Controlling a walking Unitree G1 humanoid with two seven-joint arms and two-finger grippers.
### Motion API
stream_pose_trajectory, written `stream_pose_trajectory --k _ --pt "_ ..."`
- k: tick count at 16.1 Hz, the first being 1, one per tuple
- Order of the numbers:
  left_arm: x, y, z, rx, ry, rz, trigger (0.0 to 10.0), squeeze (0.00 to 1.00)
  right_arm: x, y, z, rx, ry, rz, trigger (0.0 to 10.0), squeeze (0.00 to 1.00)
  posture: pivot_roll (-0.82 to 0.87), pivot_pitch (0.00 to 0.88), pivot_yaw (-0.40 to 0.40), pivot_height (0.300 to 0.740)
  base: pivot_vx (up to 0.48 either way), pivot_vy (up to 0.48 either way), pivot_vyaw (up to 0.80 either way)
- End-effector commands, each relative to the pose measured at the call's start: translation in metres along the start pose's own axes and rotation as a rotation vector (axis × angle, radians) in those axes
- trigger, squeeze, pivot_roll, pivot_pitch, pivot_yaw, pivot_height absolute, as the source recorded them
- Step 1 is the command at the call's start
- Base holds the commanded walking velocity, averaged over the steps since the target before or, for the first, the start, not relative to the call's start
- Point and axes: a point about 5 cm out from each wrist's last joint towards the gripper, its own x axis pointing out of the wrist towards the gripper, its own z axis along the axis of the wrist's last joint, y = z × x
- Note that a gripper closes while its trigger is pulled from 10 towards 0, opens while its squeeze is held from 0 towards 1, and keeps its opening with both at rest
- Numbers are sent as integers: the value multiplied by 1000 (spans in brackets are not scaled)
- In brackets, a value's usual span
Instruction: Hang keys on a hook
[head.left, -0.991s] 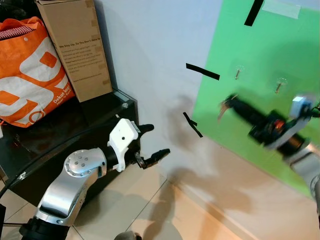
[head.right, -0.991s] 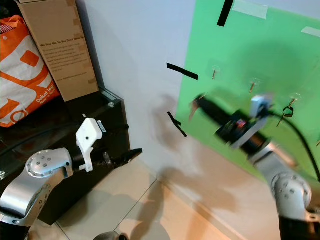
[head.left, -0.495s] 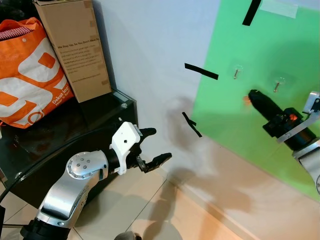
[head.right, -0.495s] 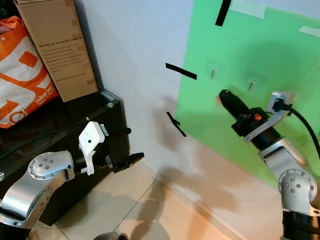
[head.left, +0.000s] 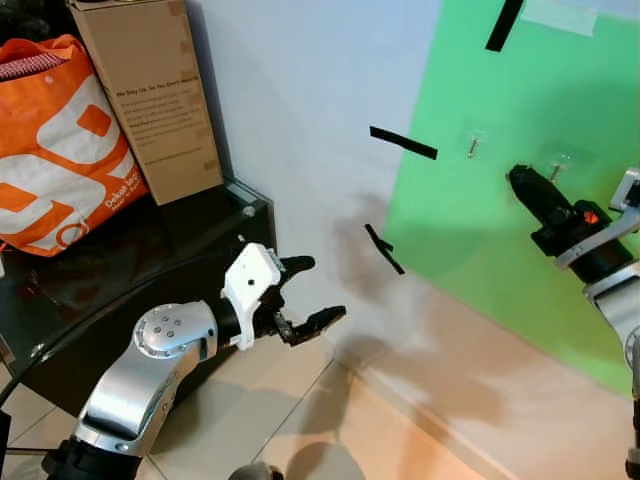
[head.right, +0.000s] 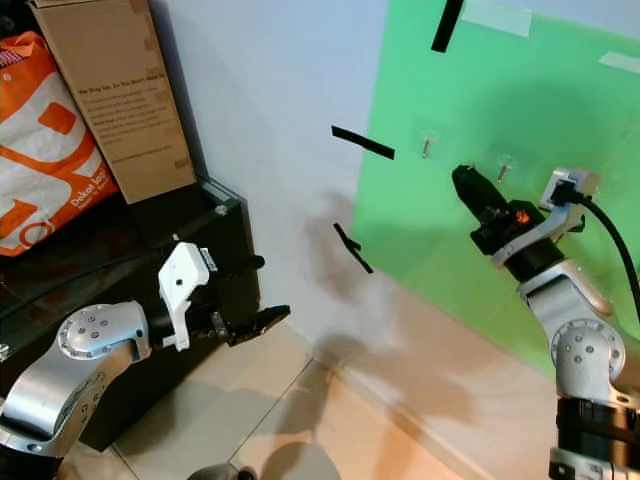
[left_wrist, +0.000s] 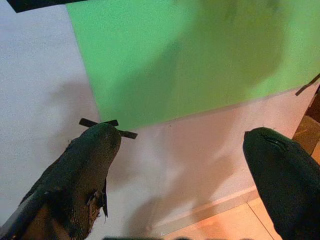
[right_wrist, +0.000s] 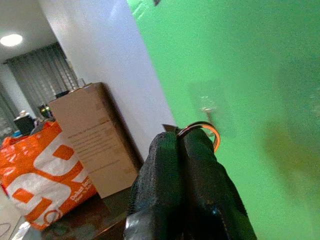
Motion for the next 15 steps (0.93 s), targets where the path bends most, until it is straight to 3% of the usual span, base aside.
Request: stream_pose_trajectory --k 1,8,15 --pt "0 0 6 22 -10 -9 10000 0 -1 -6 4 -16 -20 -45 10000 0 -4 0 11 740 0 0 0" --pt "-1 0 6 24 -6 -17 10000 0 -15 -17 8 -6 -62 -126 10000 0 -8 0 18 740 0 0 0" --pt "-1 -1 7 27 3 -28 10000 0 -20 -24 -11 4 15 -200 10000 0 -6 0 25 740 0 0 0"
